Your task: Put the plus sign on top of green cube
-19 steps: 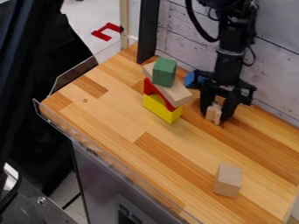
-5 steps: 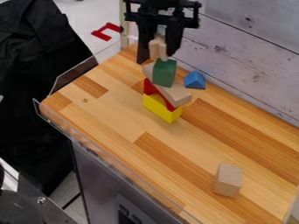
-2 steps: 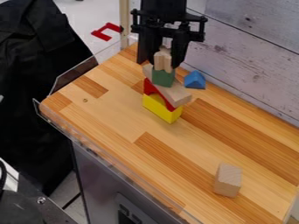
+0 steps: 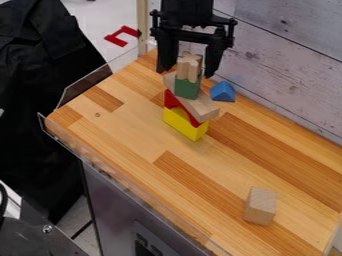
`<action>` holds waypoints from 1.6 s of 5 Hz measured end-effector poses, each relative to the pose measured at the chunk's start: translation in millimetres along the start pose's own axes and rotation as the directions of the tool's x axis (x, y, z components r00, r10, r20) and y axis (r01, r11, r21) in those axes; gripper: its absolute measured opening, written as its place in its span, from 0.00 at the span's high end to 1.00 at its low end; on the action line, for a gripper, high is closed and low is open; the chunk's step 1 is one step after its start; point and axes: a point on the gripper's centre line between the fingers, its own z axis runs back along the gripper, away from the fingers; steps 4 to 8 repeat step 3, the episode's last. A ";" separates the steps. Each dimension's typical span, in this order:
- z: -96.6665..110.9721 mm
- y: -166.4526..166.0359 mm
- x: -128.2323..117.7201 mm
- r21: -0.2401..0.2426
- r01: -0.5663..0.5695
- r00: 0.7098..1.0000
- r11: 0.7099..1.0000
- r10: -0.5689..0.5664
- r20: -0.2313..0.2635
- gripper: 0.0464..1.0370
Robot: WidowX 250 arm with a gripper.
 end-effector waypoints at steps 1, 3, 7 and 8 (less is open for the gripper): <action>0.4 -0.3 0.5 -0.002 -0.011 1.000 1.000 0.011 0.003 0.04; 40.3 -25.4 1.1 0.050 0.086 0.990 0.995 -0.091 0.104 0.04; 40.3 -25.4 1.1 0.050 0.086 0.990 0.995 -0.091 0.104 0.04; 40.3 -25.4 1.1 0.050 0.086 0.990 0.995 -0.091 0.104 0.04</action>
